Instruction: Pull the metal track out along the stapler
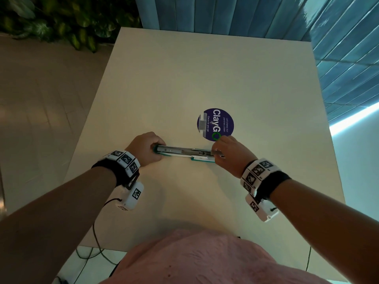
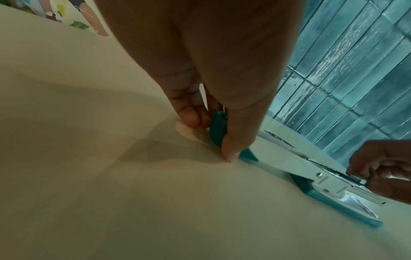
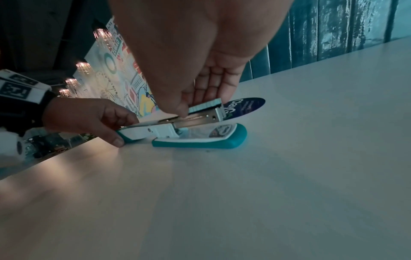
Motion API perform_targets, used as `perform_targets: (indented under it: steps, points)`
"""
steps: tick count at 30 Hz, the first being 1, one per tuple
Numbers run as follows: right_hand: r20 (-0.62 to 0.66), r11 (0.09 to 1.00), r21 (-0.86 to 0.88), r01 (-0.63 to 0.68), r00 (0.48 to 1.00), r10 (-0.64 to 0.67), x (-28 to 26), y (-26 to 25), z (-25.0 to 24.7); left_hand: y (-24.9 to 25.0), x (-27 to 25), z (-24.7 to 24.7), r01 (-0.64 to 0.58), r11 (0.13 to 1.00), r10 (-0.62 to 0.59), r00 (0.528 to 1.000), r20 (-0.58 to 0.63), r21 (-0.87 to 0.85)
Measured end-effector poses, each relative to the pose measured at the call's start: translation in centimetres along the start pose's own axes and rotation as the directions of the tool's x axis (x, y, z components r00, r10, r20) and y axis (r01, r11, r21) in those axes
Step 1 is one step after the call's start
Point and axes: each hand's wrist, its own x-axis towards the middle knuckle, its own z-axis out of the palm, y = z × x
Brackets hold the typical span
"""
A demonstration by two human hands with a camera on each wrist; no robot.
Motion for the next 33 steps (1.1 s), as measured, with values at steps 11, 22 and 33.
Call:
perform_targets:
  steps: [11, 22, 33]
  points:
    - [-0.007, 1.0, 0.001, -0.002, 1.0, 0.002, 0.07, 0.01, 0.43, -0.21, 0.03, 0.05, 0.0, 1.0, 0.0, 1.0, 0.001, 0.005]
    - [0.008, 0.997, 0.036, -0.062, 0.998, 0.062, 0.27, -0.17, 0.27, 0.15, -0.19, 0.13, -0.003, 1.0, 0.003, 1.0, -0.028, -0.007]
    - [0.01, 0.993, 0.057, -0.106, 0.994, 0.106, 0.13, -0.77, -0.14, 0.14, -0.17, 0.12, 0.004, 1.0, -0.004, 1.0, -0.03, -0.012]
